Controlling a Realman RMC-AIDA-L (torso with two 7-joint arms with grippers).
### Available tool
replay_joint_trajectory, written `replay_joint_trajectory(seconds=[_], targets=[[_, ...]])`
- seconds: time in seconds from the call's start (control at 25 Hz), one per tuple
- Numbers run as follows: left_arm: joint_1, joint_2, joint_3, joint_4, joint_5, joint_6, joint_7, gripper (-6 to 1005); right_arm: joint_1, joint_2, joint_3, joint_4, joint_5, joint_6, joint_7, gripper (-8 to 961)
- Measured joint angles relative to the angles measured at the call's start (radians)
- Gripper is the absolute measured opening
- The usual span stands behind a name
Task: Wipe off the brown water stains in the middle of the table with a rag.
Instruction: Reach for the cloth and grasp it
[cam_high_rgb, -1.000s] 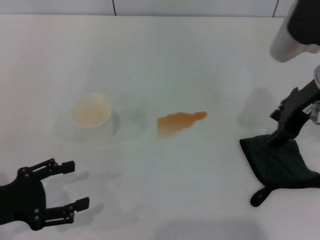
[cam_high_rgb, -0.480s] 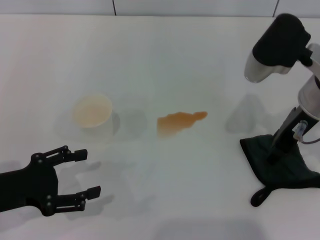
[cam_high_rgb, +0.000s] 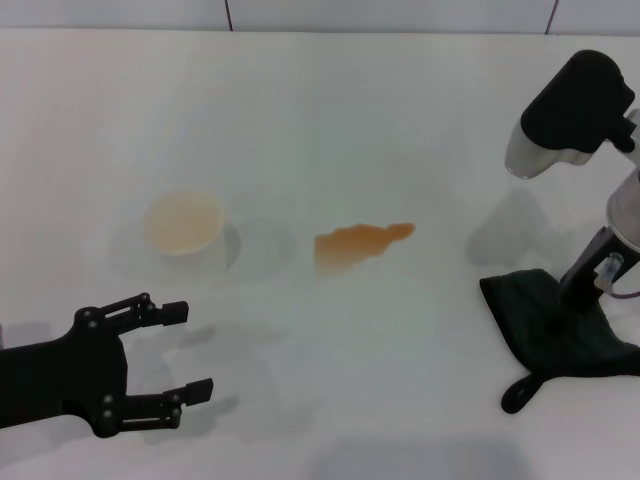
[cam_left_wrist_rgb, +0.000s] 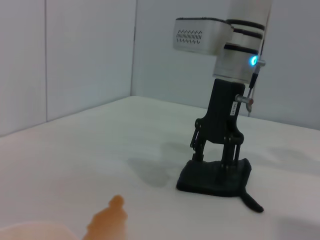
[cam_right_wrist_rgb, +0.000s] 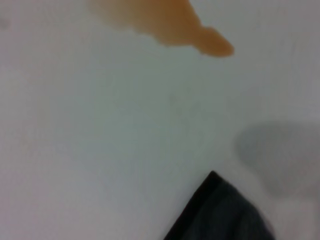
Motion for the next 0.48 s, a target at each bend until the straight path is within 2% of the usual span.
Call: replay_joint_trajectory(seconds=[0.44, 0.48], targets=[[-0.004, -0.002, 0.0, 0.006, 0.001, 0.032, 0.046, 875, -0.004, 0.003, -0.013, 0.028, 0.0, 0.007, -0.003, 613], [-0.005, -0.002, 0.0, 0.008, -0.001, 0.03, 0.046, 875, -0.004, 0.003, -0.016, 0.033, 0.0, 0.01, -0.003, 567]])
